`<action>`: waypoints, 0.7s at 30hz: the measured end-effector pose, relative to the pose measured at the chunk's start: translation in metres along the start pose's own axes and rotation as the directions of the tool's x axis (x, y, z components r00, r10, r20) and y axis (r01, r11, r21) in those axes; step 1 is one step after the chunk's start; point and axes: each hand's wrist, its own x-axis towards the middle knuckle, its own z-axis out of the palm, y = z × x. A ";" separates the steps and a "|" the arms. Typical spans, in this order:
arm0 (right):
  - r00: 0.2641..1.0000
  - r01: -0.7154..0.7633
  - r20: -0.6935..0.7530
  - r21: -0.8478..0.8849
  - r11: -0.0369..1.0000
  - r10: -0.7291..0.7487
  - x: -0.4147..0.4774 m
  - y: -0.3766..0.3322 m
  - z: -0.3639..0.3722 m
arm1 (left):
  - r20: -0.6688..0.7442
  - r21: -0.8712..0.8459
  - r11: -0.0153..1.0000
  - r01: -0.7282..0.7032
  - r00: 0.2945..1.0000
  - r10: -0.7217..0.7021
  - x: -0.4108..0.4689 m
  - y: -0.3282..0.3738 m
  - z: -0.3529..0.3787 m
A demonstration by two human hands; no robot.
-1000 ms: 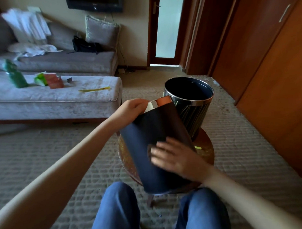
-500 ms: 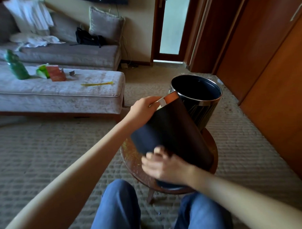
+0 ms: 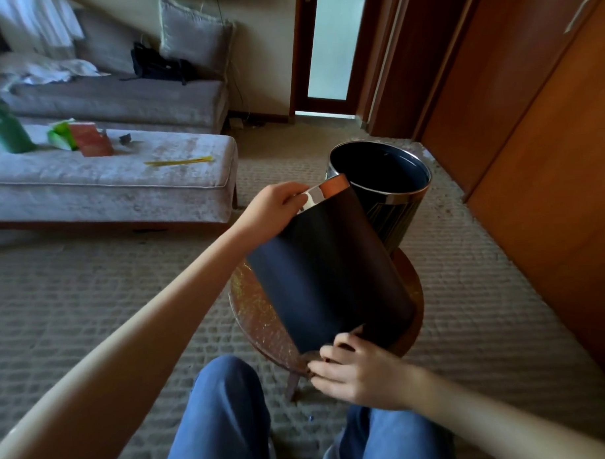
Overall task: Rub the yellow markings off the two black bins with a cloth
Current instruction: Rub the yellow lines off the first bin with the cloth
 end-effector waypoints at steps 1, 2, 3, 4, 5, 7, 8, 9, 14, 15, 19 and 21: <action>1.000 -0.017 -0.006 0.018 1.000 0.017 -0.004 0.005 -0.006 | -0.004 0.015 1.000 0.021 1.000 -0.021 0.000 -0.003 0.000; 0.999 -0.045 -0.023 0.023 0.999 0.046 -0.005 0.012 -0.012 | -0.019 0.035 0.998 0.044 0.999 -0.044 -0.001 -0.006 0.000; 0.995 -0.085 -0.044 0.008 0.996 0.086 -0.007 0.022 -0.017 | -0.041 0.054 0.996 0.072 0.997 -0.070 -0.001 -0.008 0.001; 0.987 -0.144 -0.068 -0.008 0.990 0.143 -0.008 0.031 -0.019 | -0.065 0.072 0.992 0.099 0.993 -0.094 -0.002 -0.011 0.001; 0.970 -0.225 -0.093 -0.009 0.974 0.224 -0.010 0.038 -0.021 | -0.089 0.080 0.989 0.121 0.989 -0.114 -0.002 -0.014 0.001; 0.914 -0.380 -0.129 0.047 0.924 0.383 -0.012 0.046 -0.022 | -0.129 0.069 0.989 0.128 0.985 -0.118 -0.003 -0.017 0.000; 0.894 -0.418 -0.137 0.084 0.905 0.426 -0.009 0.048 -0.023 | -0.147 0.064 0.990 0.122 0.983 -0.111 -0.003 -0.017 -0.002; 0.888 -0.429 -0.134 0.109 0.897 0.441 -0.005 0.050 -0.022 | -0.161 0.063 0.992 0.111 0.982 -0.100 -0.001 -0.016 -0.005; 0.896 -0.418 -0.060 0.217 0.882 0.440 0.035 0.075 -0.007 | -0.198 0.200 0.980 0.023 0.980 0.017 0.016 0.005 -0.022; 0.892 -0.433 -0.033 0.223 0.873 0.451 0.044 0.081 -0.002 | -0.209 0.237 0.971 0.011 0.977 0.040 0.020 0.006 -0.023; 0.824 -0.567 0.124 0.226 0.792 0.554 0.084 0.097 0.015 | -0.260 0.380 0.925 -0.023 0.957 0.131 0.035 -0.008 -0.016; 0.797 -0.604 0.165 0.212 0.768 0.581 0.101 0.106 0.024 | -0.257 0.420 0.907 -0.035 0.954 0.156 0.043 -0.019 -0.012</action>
